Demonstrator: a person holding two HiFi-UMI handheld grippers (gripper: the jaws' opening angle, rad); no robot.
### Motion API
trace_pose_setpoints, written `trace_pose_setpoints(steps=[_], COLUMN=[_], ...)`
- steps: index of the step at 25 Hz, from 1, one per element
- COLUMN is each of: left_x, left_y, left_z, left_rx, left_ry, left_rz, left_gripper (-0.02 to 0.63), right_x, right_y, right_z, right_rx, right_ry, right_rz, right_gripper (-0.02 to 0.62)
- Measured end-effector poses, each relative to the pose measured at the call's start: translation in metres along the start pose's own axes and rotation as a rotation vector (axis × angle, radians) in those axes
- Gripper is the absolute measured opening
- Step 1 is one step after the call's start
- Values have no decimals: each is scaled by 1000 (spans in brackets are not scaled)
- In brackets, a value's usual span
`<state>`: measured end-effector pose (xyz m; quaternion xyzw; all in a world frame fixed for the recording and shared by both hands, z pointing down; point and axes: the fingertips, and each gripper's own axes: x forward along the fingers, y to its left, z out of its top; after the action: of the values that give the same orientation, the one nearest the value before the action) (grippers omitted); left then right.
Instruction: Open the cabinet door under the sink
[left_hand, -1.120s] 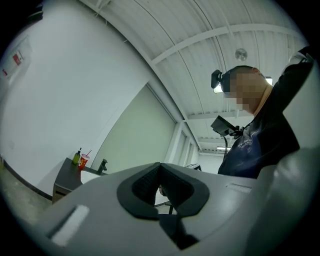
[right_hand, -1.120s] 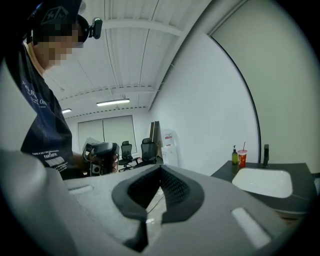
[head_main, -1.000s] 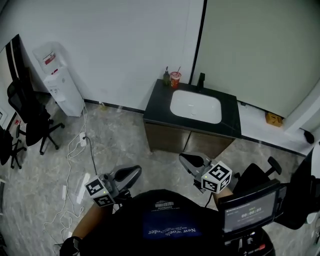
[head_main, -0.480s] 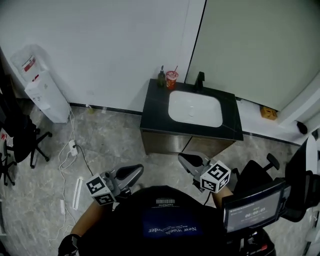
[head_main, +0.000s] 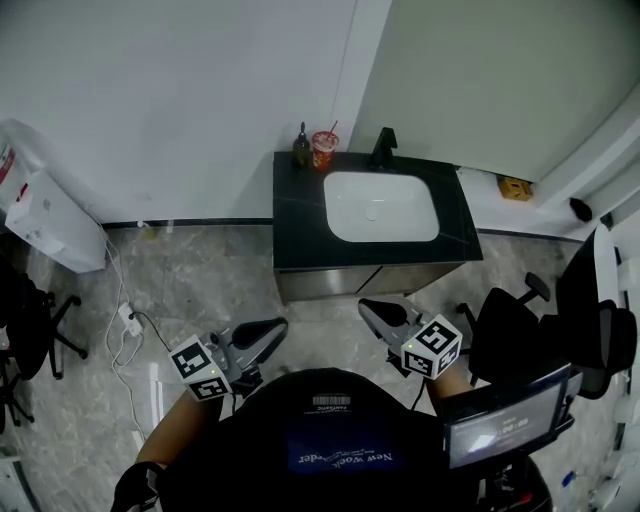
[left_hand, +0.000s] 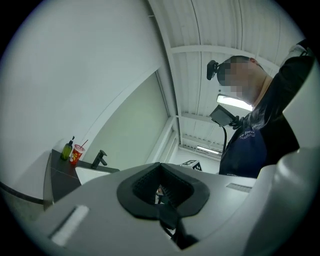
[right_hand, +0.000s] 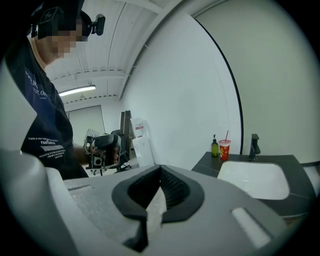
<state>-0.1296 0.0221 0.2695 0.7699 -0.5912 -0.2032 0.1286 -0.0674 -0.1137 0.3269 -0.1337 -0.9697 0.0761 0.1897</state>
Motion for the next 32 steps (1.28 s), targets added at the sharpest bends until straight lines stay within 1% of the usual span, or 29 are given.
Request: trace_pose_setpoints(steps=[4, 8, 10, 14, 16, 19, 22, 25, 27, 30, 32], left_x=[23, 46, 64, 114, 135, 160, 168, 164, 158, 139, 126], left_y=[18, 16, 15, 21, 27, 37, 53, 71, 84, 107, 121], left_z=[-11, -28, -34, -38, -46, -60, -86, -114, -134, -173, -194], left_rx=[-33, -24, -26, -69, -75, -95, -117, -166, -198, -205, -213], left_ry=[14, 37, 31, 2, 8, 13, 51, 62, 66, 121, 131], left_rz=[-7, 20, 52, 136, 177, 218, 258, 280, 284, 296, 298], left_gripper=[0, 0, 0, 0, 0, 0, 0, 0, 0, 0, 0], right_x=[0, -9, -14, -22, -23, -18, -5, 14, 29, 50, 65], right_y=[-25, -43, -58, -100, -119, -137, -145, -149, -152, -159, -164], right_z=[-11, -28, -36, -44, -54, -72, -94, -119, -137, -165, -185], right_rx=[24, 24, 16, 0, -29, -85, -123, -166, -191, -228, -248], right_ry=[25, 21, 19, 50, 82, 129, 168, 204, 219, 239, 249], right_rz=[-8, 23, 51, 134, 173, 223, 255, 259, 244, 200, 161], right_gripper=[2, 2, 2, 2, 2, 2, 2, 2, 2, 3, 3])
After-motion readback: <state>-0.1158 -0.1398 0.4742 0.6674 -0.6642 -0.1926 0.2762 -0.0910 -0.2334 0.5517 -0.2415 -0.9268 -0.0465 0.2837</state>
